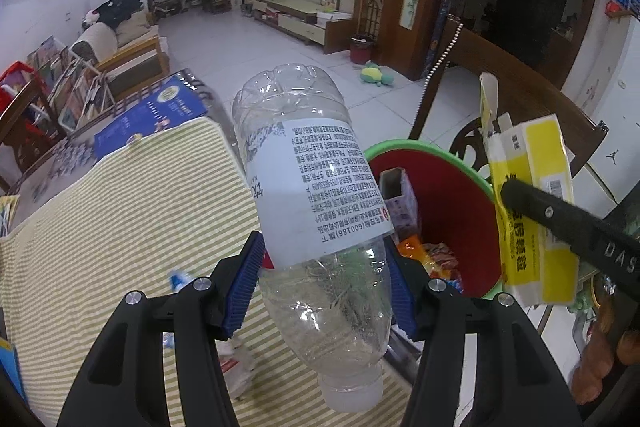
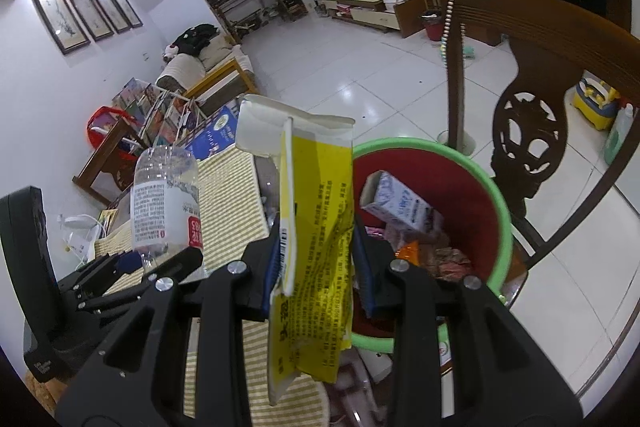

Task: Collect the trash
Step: 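Release the bottle into the bucket while the right tool drops the yellow packet in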

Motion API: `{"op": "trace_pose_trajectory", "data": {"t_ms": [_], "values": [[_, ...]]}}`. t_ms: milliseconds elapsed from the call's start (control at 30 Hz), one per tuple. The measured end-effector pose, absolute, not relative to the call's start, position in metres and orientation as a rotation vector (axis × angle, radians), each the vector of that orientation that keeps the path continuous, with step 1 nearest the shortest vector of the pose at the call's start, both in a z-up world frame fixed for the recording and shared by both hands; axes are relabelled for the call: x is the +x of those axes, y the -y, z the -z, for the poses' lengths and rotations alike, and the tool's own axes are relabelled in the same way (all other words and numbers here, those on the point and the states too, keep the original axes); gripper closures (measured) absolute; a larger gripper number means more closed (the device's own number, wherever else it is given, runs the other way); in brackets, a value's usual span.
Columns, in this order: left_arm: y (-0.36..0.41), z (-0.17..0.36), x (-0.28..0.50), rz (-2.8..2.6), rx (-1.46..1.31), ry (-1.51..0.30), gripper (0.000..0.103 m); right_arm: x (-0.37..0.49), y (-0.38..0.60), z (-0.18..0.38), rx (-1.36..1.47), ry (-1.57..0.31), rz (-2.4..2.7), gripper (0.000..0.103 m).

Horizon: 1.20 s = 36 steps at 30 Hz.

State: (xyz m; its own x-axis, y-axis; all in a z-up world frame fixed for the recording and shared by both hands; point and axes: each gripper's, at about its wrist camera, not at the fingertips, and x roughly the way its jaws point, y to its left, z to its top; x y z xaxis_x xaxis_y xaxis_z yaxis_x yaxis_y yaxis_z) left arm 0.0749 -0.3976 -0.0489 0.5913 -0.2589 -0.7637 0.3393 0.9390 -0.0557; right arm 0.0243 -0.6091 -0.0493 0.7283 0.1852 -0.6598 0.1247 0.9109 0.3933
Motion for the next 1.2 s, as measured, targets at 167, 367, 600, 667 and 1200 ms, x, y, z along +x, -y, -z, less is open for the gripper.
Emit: {"op": "trace_pose_trajectory", "data": {"t_ms": [167,367,600,667,1200], "values": [[0.422,0.050,0.083,0.377,0.112,-0.878,0.048,0.024,0.629,0.053,0.452,-0.761,-0.014,0.072],[0.447,0.057,0.094,0.399,0.125,-0.906,0.048,0.028,0.651,0.060,0.472,-0.770,-0.002,0.072],[0.472,0.069,0.109,0.428,0.142,-0.949,0.048,0.035,0.671,0.067,0.492,-0.790,0.013,0.072],[0.476,0.073,0.113,0.436,0.146,-0.959,0.048,0.036,0.676,0.068,0.495,-0.790,0.020,0.072],[0.499,0.108,0.145,0.498,0.099,-1.124,0.048,0.056,0.691,0.082,0.512,-0.840,0.032,0.072]]}}
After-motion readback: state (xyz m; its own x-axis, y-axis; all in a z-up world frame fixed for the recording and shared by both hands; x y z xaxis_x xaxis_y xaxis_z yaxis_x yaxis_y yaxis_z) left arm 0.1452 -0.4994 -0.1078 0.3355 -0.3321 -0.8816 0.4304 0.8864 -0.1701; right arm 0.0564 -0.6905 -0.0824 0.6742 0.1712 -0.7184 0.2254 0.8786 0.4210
